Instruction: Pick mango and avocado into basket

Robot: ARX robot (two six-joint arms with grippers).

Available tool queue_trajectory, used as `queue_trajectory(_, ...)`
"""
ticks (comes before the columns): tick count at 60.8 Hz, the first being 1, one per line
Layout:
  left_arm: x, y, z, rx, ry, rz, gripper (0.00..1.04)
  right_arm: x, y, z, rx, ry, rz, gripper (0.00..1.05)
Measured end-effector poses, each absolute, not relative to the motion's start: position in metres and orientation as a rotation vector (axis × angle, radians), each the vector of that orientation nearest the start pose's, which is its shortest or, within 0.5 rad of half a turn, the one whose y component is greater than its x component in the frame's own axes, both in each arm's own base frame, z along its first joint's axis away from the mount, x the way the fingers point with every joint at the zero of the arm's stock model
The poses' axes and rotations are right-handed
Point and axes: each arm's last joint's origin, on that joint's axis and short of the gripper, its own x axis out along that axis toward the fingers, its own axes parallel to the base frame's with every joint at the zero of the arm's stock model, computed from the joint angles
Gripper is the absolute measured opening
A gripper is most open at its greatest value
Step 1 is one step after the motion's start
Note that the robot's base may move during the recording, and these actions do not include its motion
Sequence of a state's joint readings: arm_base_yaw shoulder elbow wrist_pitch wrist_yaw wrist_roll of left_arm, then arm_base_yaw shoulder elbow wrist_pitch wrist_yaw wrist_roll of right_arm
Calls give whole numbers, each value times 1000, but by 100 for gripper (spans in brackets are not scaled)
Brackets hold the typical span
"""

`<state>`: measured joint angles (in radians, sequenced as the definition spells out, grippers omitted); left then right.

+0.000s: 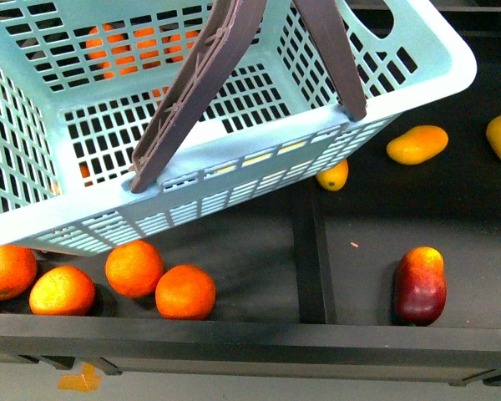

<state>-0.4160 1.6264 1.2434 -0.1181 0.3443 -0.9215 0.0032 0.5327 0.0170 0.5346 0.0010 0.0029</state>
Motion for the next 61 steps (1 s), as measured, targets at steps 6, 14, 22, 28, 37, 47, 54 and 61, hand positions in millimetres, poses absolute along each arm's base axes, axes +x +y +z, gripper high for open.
queue_trajectory(6,331,-160,286,-835,821,-463,29,132,0,171,3,-19,-1,93)
queue_trajectory(14,330,-162,286,-846,838,-483,29,132,0,171,3,-20,-1,96)
queue_trajectory(22,330,-162,286,-841,829,-475,29,132,0,171,3,-21,-1,96)
queue_trajectory(28,331,-160,287,-844,825,-468,29,132,0,171,3,-22,-1,96)
queue_trajectory(37,332,-159,286,-840,815,-454,29,132,0,171,3,-21,0,96)
queue_trajectory(47,333,-158,286,-836,811,-452,29,132,0,171,3,-21,0,96)
queue_trajectory(54,332,-158,286,-838,816,-459,29,132,0,171,3,-22,0,96)
queue_trajectory(61,332,-158,286,-838,818,-462,29,132,0,171,3,-20,1,96)
